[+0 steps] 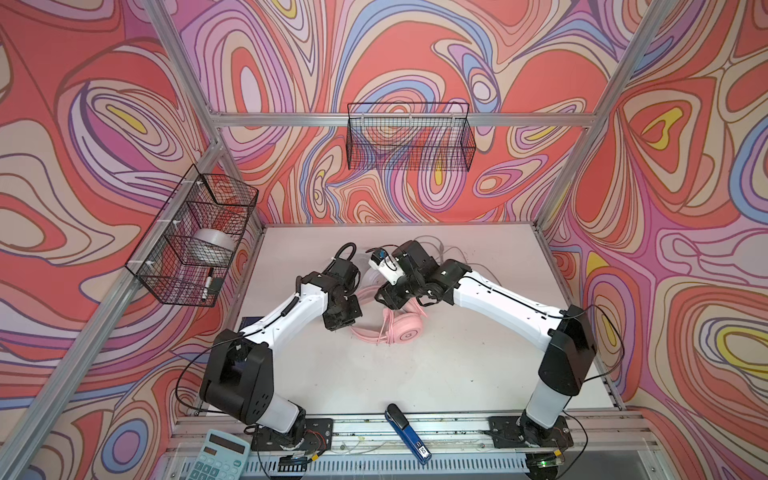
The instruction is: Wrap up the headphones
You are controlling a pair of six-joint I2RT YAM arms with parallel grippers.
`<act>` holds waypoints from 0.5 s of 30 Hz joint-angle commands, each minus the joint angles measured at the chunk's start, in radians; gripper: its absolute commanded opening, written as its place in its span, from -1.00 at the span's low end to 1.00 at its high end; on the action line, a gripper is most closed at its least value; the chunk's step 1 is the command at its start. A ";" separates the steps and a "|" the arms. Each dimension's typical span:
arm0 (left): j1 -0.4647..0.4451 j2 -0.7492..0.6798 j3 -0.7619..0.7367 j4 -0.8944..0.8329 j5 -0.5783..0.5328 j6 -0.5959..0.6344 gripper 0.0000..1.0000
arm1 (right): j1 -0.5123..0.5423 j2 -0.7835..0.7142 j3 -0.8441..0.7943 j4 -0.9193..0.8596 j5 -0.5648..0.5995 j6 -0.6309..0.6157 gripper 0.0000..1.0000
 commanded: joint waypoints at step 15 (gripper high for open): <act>-0.007 0.014 0.018 0.023 0.042 -0.006 -1.00 | 0.019 -0.061 -0.057 -0.187 -0.092 -0.041 -1.00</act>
